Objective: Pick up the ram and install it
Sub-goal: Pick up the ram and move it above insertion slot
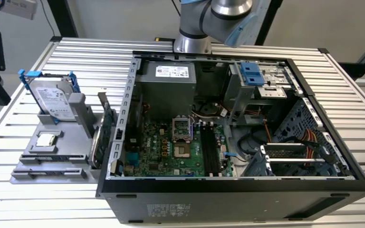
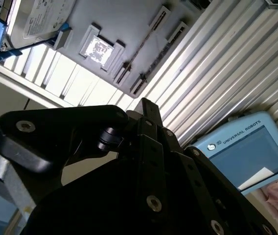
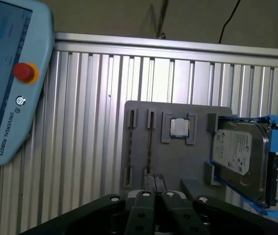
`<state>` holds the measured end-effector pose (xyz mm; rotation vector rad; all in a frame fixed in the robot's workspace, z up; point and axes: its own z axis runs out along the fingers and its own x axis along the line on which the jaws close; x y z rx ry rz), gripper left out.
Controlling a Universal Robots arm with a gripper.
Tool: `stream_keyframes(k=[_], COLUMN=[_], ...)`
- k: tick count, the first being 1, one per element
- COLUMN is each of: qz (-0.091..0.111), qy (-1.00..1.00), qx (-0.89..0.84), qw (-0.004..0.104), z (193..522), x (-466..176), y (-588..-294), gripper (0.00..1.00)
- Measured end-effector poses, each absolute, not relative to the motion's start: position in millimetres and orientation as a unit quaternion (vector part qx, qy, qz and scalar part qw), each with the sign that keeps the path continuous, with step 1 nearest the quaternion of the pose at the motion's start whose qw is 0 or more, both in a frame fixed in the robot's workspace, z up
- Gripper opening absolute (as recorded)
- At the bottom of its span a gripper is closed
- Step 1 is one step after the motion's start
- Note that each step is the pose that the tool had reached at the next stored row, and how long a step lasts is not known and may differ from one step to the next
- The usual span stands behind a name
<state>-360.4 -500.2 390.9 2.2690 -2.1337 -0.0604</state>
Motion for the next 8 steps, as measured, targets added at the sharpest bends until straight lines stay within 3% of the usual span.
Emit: stream_keyframes(k=[8], qz=[-0.019], qy=[-0.677], qx=[0.736], qw=[0.013], z=[390.8], x=[-360.5], y=[-500.2], gripper=[0.00])
